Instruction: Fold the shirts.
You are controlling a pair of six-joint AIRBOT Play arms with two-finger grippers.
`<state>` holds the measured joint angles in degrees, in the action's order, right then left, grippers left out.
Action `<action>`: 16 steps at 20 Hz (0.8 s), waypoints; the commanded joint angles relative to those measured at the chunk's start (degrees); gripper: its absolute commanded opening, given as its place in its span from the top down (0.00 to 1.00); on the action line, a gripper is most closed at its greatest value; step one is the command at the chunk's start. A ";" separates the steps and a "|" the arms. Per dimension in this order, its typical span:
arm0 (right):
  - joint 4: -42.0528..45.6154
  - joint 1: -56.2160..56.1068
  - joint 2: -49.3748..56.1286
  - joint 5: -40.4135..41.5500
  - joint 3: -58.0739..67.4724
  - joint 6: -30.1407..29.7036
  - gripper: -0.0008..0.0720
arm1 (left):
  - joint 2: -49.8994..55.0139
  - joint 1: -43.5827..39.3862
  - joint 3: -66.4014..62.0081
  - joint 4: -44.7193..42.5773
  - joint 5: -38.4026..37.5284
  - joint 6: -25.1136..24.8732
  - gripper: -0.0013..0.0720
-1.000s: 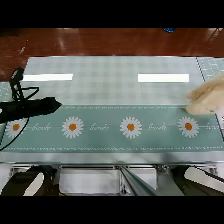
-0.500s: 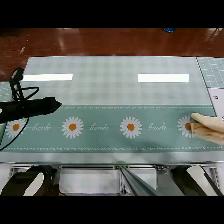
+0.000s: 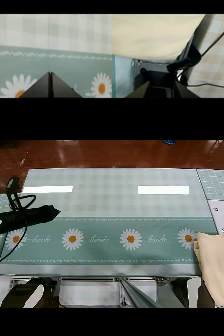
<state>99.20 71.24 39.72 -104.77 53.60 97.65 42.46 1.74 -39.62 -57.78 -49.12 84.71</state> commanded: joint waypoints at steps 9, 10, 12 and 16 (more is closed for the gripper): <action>-41.79 -52.96 25.11 39.98 33.07 -8.81 0.96 | 19.87 -6.25 -40.44 -0.07 -9.16 -4.57 0.96; -35.30 -60.70 28.52 41.03 36.15 -9.79 0.96 | 21.42 -7.48 -42.42 -0.42 -10.54 -4.57 0.96; -19.54 -72.81 34.05 40.33 36.17 -6.86 0.96 | 23.58 -9.60 -40.81 -4.90 -10.29 -3.58 0.96; -7.13 -79.21 42.58 33.97 31.12 0.00 0.96 | 28.61 -10.67 -29.64 -11.41 -11.47 4.15 0.96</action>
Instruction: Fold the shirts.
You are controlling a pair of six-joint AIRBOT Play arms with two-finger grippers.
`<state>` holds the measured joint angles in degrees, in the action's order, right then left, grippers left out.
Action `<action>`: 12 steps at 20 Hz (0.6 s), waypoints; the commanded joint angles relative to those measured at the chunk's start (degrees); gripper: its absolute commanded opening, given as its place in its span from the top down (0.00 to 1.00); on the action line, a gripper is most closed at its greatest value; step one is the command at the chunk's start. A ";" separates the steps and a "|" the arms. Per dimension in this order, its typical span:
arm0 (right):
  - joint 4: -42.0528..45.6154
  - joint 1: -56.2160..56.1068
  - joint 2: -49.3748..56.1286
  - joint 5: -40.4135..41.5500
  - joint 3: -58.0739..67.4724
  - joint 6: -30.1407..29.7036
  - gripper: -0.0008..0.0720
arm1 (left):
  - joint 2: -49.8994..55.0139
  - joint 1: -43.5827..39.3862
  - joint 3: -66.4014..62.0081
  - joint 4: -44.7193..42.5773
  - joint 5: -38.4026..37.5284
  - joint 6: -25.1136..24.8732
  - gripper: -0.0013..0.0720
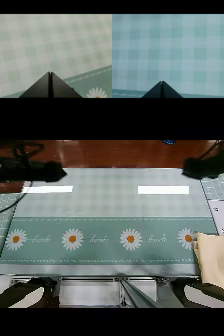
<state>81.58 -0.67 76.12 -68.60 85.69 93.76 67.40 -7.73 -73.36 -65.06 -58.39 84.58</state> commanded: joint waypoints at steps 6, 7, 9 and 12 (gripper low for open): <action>11.41 -6.75 5.90 -3.04 -1.88 3.89 0.96 | 4.70 -1.22 3.98 -4.20 -1.70 2.05 0.96; 11.47 -6.78 5.79 -2.99 -1.88 3.89 0.96 | 4.81 -1.22 3.98 -4.20 -1.81 2.08 0.96; 11.50 -6.75 5.79 -2.97 -1.88 3.89 0.96 | 4.96 -1.22 3.98 -4.20 -1.64 2.08 0.96; 11.50 -6.75 5.79 -2.99 -1.88 3.89 0.96 | 5.22 -1.22 3.98 -4.17 -1.66 2.08 0.96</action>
